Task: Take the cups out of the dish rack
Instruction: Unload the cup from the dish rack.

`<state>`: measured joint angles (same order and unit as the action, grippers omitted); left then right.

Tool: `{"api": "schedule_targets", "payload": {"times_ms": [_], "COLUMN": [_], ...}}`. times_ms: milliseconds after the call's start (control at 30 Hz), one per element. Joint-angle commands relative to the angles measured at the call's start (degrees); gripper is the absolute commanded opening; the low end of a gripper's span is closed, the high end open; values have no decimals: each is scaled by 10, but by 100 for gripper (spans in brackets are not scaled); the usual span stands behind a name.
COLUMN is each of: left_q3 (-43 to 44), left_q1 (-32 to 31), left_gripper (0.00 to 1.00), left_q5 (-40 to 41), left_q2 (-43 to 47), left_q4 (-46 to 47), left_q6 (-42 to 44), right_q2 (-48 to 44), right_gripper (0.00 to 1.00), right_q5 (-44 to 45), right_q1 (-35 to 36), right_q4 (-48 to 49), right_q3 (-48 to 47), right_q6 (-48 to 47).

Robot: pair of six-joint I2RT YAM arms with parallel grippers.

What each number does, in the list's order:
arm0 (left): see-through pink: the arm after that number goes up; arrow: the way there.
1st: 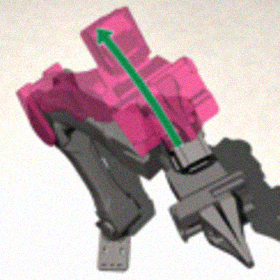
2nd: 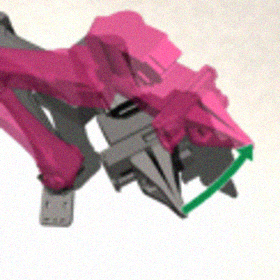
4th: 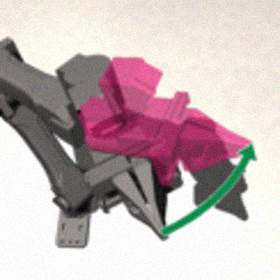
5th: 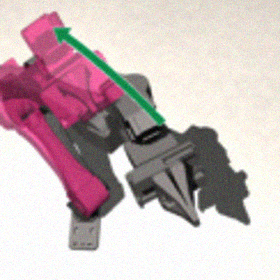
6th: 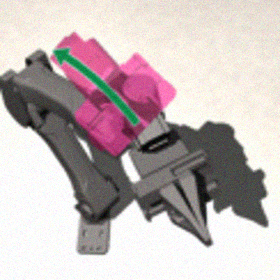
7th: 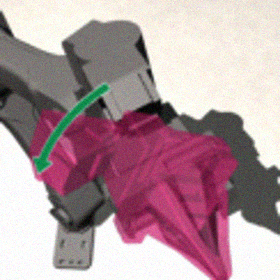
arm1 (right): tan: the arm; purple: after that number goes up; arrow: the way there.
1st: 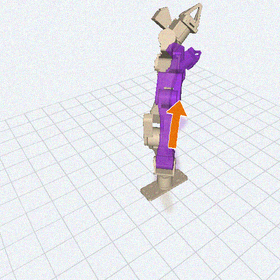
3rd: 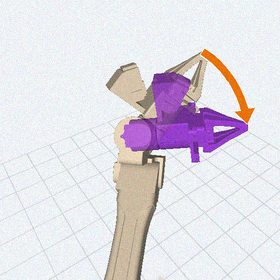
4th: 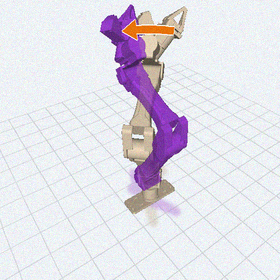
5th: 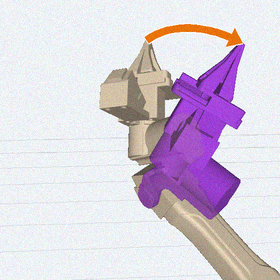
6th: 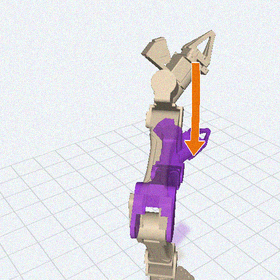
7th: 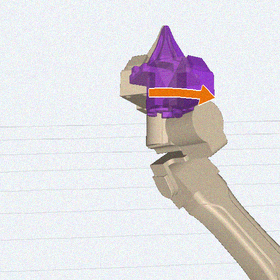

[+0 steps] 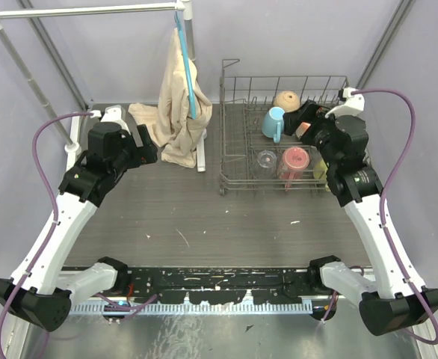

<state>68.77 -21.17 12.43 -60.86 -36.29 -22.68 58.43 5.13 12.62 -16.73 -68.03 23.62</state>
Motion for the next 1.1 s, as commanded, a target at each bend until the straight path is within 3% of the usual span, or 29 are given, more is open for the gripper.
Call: {"api": "schedule_targets", "payload": {"times_ms": [0, 333, 600, 833, 1067], "left_q3": [-3, -3, -1, -1, 11], "left_q1": [-2, -2, -2, -2, -2], "left_gripper": [98, 98, 98, 98, 98], "left_q5": [-6, -6, -9, -27, -37], "left_q2": [8, 12, 14, 17, 0], "left_q4": [18, 18, 18, 17, 8], "left_q6": [4, 6, 6, -2, -1], "right_q2": [-28, -16, -9, 49, 183], "right_gripper": [100, 100, 100, 100, 99], "right_q5": [-13, -62, -49, 12, 69], "right_q1": [1, 1, 0, 1, 0], "right_q4": [51, 61, 94, 90, 63], "right_q3": [6, 6, 30, 20, -46], "right_q6": [-10, -15, -27, -52, -81]}}
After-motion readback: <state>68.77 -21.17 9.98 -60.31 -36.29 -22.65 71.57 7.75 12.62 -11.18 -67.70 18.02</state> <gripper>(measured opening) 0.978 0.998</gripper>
